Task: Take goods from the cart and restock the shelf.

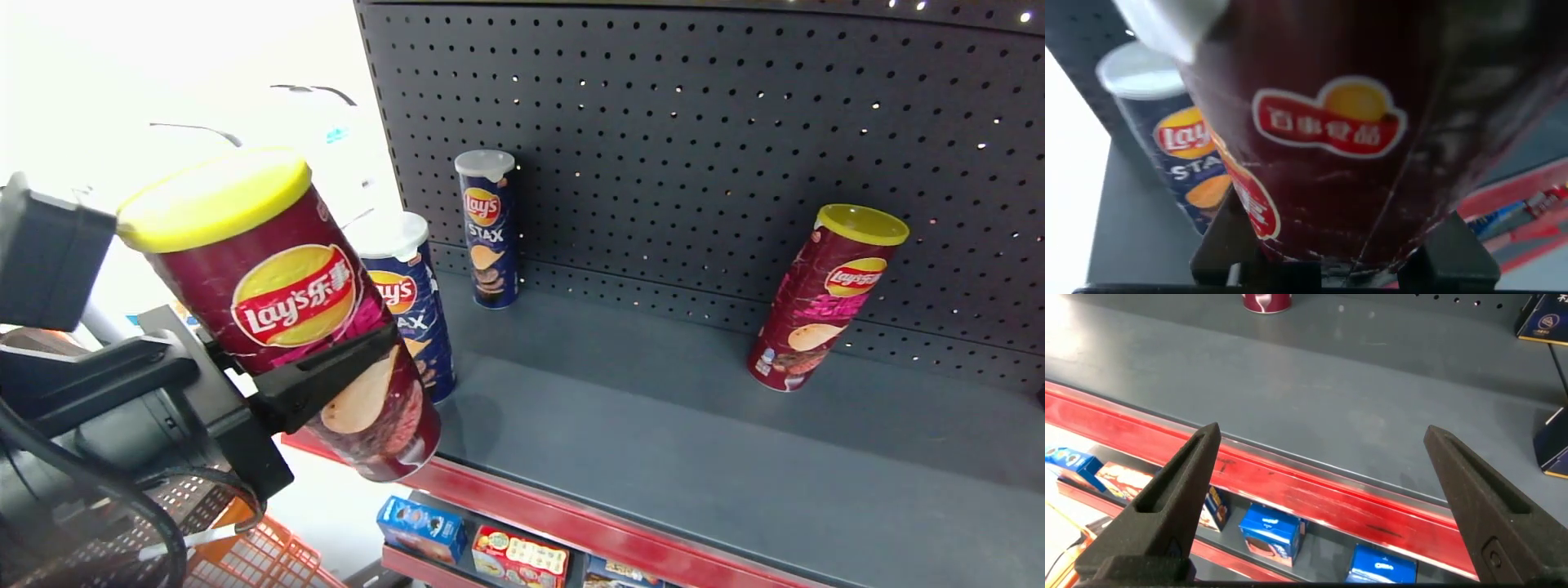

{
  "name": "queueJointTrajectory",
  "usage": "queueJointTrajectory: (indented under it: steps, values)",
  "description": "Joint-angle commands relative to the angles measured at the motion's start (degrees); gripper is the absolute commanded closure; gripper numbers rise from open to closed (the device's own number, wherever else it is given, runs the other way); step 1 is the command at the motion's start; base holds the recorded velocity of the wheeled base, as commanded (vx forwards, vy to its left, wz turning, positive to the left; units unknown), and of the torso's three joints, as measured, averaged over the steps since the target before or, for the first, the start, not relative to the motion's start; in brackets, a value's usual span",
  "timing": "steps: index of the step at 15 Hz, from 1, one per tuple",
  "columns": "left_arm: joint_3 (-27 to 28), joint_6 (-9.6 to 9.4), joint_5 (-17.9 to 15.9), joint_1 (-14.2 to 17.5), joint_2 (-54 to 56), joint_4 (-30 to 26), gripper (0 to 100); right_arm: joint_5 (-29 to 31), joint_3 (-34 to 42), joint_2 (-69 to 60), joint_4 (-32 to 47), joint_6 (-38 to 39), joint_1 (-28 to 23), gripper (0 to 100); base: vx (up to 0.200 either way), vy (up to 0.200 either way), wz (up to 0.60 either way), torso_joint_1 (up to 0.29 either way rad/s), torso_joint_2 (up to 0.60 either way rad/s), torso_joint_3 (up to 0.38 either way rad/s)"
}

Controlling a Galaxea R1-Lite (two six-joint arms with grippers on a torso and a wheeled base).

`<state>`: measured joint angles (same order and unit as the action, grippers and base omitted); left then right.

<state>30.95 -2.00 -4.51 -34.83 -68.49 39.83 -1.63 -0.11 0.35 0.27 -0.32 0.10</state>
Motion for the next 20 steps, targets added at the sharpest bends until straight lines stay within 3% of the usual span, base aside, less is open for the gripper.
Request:
queueJointTrajectory:
  steps: [1,3,6,13,15,20]
  values:
    - [3.41,-0.02,-0.24,-2.7,-1.39,-3.35,100,-0.04,-0.07,0.09,0.0,-0.03,-0.01,0,0.0,0.0,0.0,0.0,0.0,0.0]
    - [4.91,-0.02,-1.03,-4.46,-2.7,-5.29,100,-0.04,0.02,0.0,0.0,-0.03,-0.01,0,0.0,0.0,0.0,0.0,0.0,0.0]
    - [5.08,-0.11,-3.93,-4.63,-4.55,-5.2,100,-0.04,0.02,0.09,0.0,-0.03,-0.01,0,0.0,0.0,0.0,0.0,0.0,0.0]
    - [5.17,-0.2,-4.37,-7.45,-10.09,-2.21,100,-0.12,0.02,0.09,0.0,-0.03,-0.01,0,0.0,0.0,0.0,0.0,0.0,0.0]
    - [5.26,-0.2,-7.97,-7.36,-11.85,-0.1,100,-0.12,-0.07,0.09,0.0,-0.03,-0.01,0,0.0,0.0,0.0,0.0,0.0,0.0]
    - [6.4,-0.9,-8.41,-7.1,-14.04,-0.01,100,-0.12,0.02,0.09,0.0,-0.03,-0.01,0,0.0,0.0,-0.24,0.0,0.0,0.001]
